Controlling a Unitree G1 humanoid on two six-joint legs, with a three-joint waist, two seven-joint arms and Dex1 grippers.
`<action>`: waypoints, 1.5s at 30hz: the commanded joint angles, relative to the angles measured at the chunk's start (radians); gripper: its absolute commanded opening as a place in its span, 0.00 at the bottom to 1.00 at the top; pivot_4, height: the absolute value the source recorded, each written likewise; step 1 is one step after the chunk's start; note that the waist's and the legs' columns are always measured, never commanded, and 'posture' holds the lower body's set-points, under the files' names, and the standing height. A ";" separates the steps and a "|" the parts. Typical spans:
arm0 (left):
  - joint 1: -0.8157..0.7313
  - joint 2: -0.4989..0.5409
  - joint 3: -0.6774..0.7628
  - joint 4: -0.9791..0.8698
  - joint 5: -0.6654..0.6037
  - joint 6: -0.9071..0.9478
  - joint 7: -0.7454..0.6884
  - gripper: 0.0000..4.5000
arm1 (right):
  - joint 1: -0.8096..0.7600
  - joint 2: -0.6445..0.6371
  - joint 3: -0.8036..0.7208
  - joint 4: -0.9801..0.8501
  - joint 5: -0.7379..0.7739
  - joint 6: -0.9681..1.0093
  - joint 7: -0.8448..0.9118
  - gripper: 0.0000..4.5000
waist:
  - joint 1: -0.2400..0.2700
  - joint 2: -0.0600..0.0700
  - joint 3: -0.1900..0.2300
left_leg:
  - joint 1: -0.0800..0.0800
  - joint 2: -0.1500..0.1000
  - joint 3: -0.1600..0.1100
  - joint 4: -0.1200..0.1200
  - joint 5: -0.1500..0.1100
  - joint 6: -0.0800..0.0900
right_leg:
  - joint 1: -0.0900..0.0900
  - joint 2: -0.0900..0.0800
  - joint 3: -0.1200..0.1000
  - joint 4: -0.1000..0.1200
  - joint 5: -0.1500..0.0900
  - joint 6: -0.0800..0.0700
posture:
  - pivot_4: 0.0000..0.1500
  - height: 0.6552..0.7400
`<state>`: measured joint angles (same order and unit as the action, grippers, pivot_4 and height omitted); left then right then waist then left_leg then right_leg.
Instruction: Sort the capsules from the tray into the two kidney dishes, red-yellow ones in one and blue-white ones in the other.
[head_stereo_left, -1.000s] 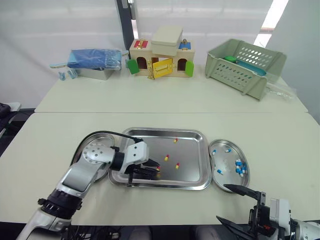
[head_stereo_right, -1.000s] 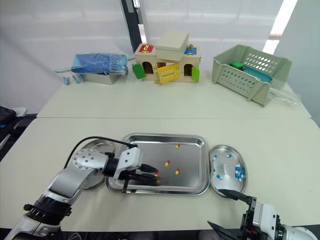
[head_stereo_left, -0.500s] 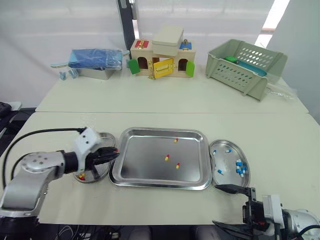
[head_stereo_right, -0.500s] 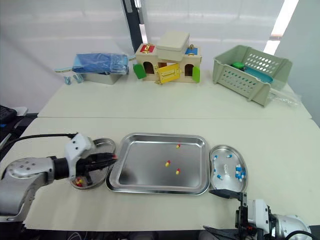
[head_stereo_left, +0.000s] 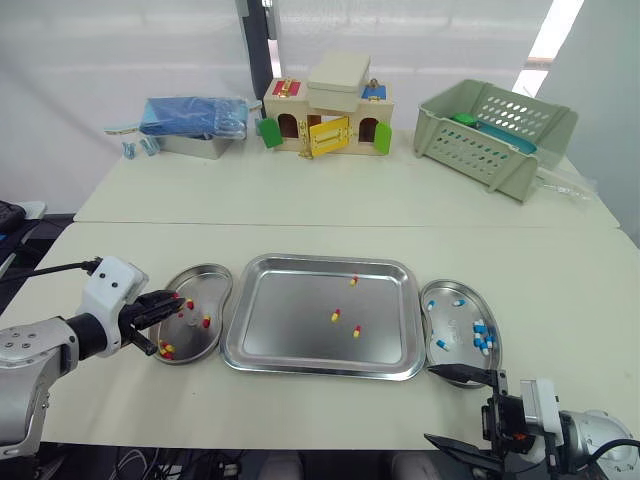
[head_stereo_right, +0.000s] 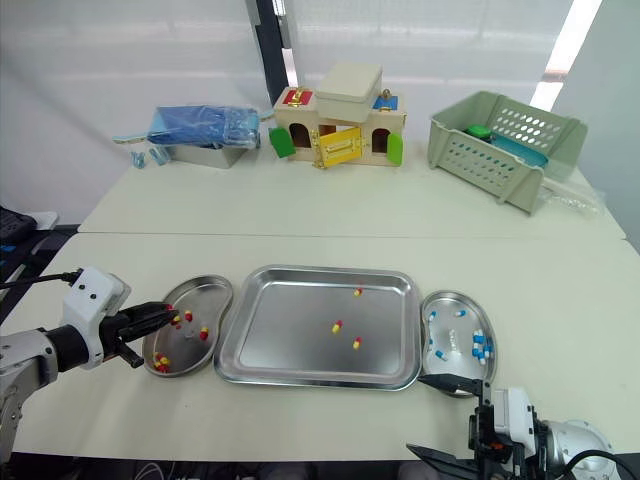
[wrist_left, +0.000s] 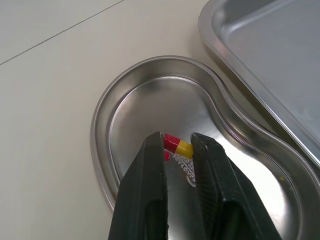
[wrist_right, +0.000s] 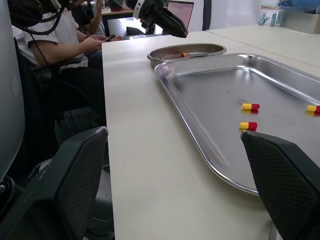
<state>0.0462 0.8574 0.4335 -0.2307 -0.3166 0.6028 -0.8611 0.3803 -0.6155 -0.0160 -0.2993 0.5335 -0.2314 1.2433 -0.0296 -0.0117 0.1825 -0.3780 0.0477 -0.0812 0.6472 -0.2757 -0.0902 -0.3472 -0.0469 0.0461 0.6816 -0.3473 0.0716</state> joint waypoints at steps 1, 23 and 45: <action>-0.005 0.013 -0.012 0.009 -0.003 -0.008 0.005 0.26 | -0.003 0.010 -0.003 -0.003 0.012 -0.015 0.005 1.00 | 0.000 0.000 0.000 | 0.000 0.000 0.000 0.000 0.000 0.000 | 0.000 0.000 0.000 0.000 0.000 0.000 | 1.00 1.00; -0.095 0.006 -0.068 0.093 -0.021 -0.096 -0.027 1.00 | 0.001 0.022 -0.030 0.019 0.010 -0.035 -0.006 1.00 | 0.000 0.000 0.000 | 0.000 0.000 0.000 0.000 0.000 0.000 | 0.000 0.000 0.000 0.000 0.000 0.000 | 1.00 1.00; -0.041 0.271 0.152 0.593 0.018 -0.270 -0.124 1.00 | -0.062 -0.165 -0.466 0.210 0.098 0.075 -0.021 1.00 | -0.003 -0.001 0.000 | 0.000 0.000 0.001 -0.001 0.000 0.000 | -0.002 0.000 0.000 0.000 0.000 0.000 | 1.00 1.00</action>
<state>0.0121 1.0964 0.5450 0.3259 -0.3088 0.3788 -0.9757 0.3316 -0.7672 -0.4483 -0.1118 0.6375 -0.1447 1.2071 -0.0327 -0.0130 0.1824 -0.3781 0.0477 -0.0802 0.6462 -0.2758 -0.0900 -0.3487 -0.0468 0.0465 0.6816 -0.3474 0.0716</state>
